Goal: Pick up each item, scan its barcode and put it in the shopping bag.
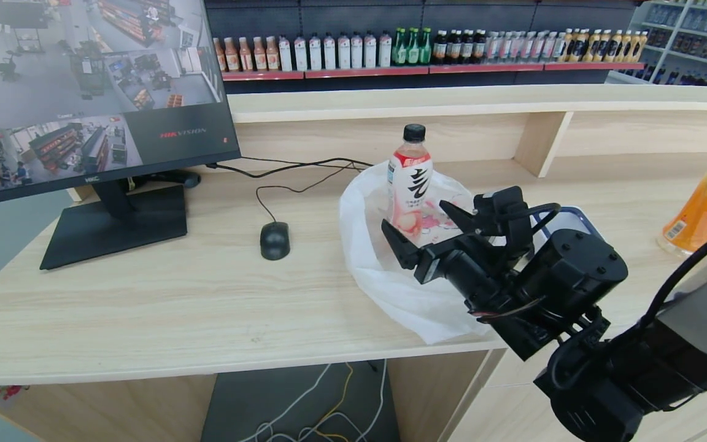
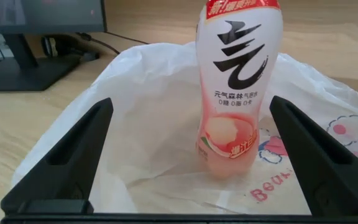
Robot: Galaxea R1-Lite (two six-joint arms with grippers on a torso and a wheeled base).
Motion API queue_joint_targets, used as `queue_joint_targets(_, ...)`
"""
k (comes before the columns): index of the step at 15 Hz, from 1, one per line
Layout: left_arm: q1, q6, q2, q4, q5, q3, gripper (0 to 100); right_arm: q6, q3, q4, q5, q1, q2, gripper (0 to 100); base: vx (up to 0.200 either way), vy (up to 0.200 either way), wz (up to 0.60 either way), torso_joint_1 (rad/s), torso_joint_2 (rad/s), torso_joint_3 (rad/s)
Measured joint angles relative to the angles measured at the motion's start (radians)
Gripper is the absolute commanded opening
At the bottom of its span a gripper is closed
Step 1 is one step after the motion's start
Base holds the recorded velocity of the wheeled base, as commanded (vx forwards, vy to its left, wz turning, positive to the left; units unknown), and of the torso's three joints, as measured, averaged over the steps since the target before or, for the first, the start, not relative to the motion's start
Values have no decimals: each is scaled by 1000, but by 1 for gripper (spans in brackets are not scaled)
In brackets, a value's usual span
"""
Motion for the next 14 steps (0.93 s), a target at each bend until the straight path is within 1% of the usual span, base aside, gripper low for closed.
queue_joint_targets(6,0,-1,0,0,0,0,100,1,53,-1,0,15,-51,100,-200,0,0,1,2,2)
queue_joint_targets(13,0,0,0,0,0,0,100,3,136,1,1,12,-117,100,0,0,0,0,0,0)
queue_joint_targets(14,0,-1,0,0,0,0,100,3,145,0,0,13,-124,100,0,-200,0,7,2,2)
